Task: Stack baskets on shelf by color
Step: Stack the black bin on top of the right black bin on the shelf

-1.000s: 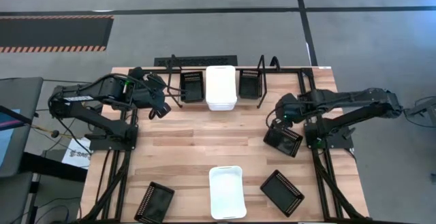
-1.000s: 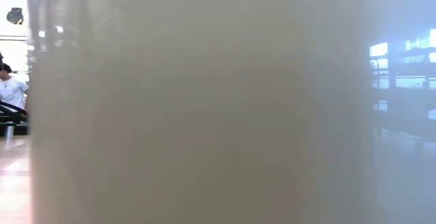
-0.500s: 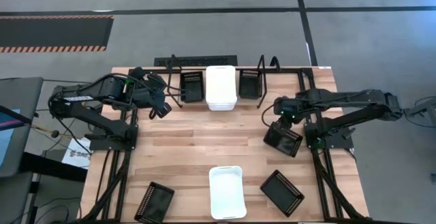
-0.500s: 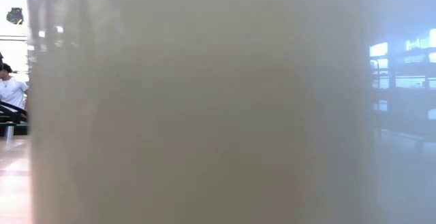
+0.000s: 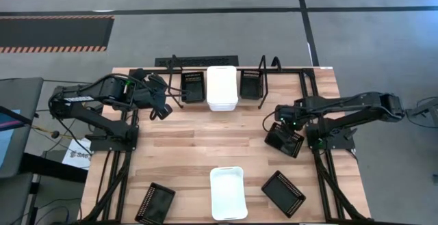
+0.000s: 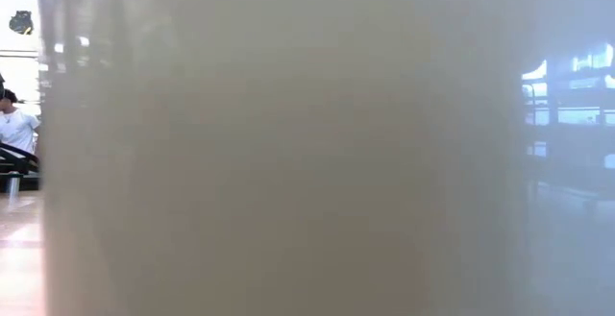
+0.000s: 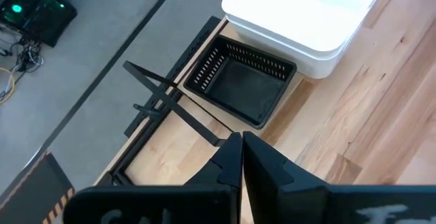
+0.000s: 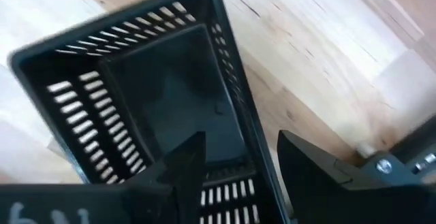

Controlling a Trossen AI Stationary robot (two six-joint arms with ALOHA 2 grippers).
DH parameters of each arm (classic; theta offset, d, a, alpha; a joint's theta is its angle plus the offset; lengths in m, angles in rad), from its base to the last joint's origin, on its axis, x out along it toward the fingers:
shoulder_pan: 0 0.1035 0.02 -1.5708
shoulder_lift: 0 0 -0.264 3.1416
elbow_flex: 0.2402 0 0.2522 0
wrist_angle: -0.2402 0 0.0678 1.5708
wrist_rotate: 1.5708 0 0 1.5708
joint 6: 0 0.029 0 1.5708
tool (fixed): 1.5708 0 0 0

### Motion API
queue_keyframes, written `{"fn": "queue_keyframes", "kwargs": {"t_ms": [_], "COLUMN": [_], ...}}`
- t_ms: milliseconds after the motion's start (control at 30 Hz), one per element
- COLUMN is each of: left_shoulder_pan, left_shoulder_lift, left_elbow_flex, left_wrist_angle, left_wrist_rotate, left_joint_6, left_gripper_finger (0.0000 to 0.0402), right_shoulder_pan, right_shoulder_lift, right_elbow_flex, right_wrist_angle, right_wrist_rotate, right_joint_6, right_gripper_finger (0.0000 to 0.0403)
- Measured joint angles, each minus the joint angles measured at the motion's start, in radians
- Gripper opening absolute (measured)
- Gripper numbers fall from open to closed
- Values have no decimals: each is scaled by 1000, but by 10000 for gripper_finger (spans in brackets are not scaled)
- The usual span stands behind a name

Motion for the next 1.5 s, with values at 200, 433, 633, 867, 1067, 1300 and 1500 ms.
{"fn": "queue_keyframes", "kwargs": {"t_ms": [200, 433, 633, 867, 1067, 1300, 1500], "left_shoulder_pan": [0, 0, 0, 0, 0, 0, 0], "left_shoulder_lift": [0, 0, 0, 0, 0, 0, 0], "left_elbow_flex": [0, 0, 0, 0, 0, 0, 0], "left_wrist_angle": [2, 2, 2, 2, 2, 2, 2], "left_wrist_rotate": [0, 0, 0, 0, -1, -1, -1], "left_joint_6": [-7, -16, -17, -18, -18, -18, -17], "left_gripper_finger": [0, 0, 0, 0, 0, 0, 0], "right_shoulder_pan": [-37, -87, -129, -151, -156, -155, -155], "right_shoulder_lift": [0, 0, 0, 0, 5, 113, 273], "right_elbow_flex": [0, 0, 0, 0, 0, 0, 0], "right_wrist_angle": [71, 88, 89, 95, 125, 156, 175], "right_wrist_rotate": [-20, -30, -56, -56, -56, -82, -82], "right_joint_6": [-56, -115, -148, -169, -175, -234, -302], "right_gripper_finger": [203, 203, 203, 203, 203, 203, 203]}}
